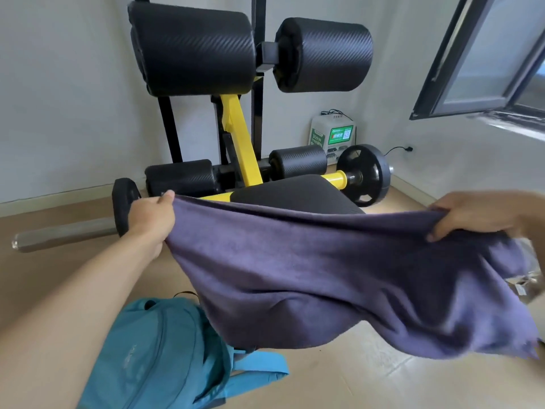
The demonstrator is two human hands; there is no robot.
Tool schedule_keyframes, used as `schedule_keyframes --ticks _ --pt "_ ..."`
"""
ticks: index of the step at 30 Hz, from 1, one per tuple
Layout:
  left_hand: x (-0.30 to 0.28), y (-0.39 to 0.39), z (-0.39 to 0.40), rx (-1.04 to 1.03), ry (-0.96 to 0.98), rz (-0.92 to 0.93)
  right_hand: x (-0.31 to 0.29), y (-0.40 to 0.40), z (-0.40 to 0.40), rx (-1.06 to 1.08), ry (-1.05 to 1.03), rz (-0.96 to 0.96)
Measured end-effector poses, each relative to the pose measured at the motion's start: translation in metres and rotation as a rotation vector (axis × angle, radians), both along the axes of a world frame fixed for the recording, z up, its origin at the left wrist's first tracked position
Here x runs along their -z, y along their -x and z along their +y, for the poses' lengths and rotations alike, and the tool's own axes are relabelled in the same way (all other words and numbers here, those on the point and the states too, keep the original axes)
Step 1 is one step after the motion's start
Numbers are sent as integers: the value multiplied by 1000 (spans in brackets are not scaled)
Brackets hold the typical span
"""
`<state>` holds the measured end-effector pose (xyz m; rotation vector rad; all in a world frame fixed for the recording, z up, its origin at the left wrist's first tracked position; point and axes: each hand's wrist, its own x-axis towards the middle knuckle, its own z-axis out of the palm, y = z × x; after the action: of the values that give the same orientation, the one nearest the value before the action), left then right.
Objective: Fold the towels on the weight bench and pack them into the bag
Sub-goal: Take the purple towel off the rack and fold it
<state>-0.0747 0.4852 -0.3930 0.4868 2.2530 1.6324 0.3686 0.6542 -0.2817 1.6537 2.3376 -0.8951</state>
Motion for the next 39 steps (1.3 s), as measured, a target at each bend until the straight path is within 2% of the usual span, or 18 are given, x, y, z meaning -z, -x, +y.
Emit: schedule_keyframes --ticks 2,5,8,11,13,17,19,22,23,25,27,30,35,39 --pt "3 -9 5 54 31 4 6 7 3 -25 -262 -57" --pt "2 -32 20 164 23 52 23 28 6 13 -504 94" --pt "-5 -56 35 229 -108 -18 51 38 18 42 -503 -34" --pt "-20 -68 47 171 -280 -77 66 32 33 163 -468 -97" --pt "-18 -64 54 185 -314 -81 76 24 39 222 -482 -128" --pt "-5 -69 53 443 -57 -8 94 23 40 265 -508 -169" --pt "-2 -84 53 548 103 228 95 35 35 171 -601 -46" --pt "-4 -105 54 442 181 692 92 71 9 -76 -617 210" --pt "-6 -113 53 428 165 811 95 83 1 -167 -589 235" --pt "-3 -125 54 529 172 925 104 102 -14 -298 -531 189" --pt "3 -138 55 706 318 946 109 110 -22 -334 -499 79" --pt "11 -147 56 898 611 886 107 111 -23 -327 -487 18" --pt "9 -146 58 910 692 905 110 116 -20 -336 -492 -62" --pt "8 -149 54 913 711 922 109 118 -9 -270 -457 -51"
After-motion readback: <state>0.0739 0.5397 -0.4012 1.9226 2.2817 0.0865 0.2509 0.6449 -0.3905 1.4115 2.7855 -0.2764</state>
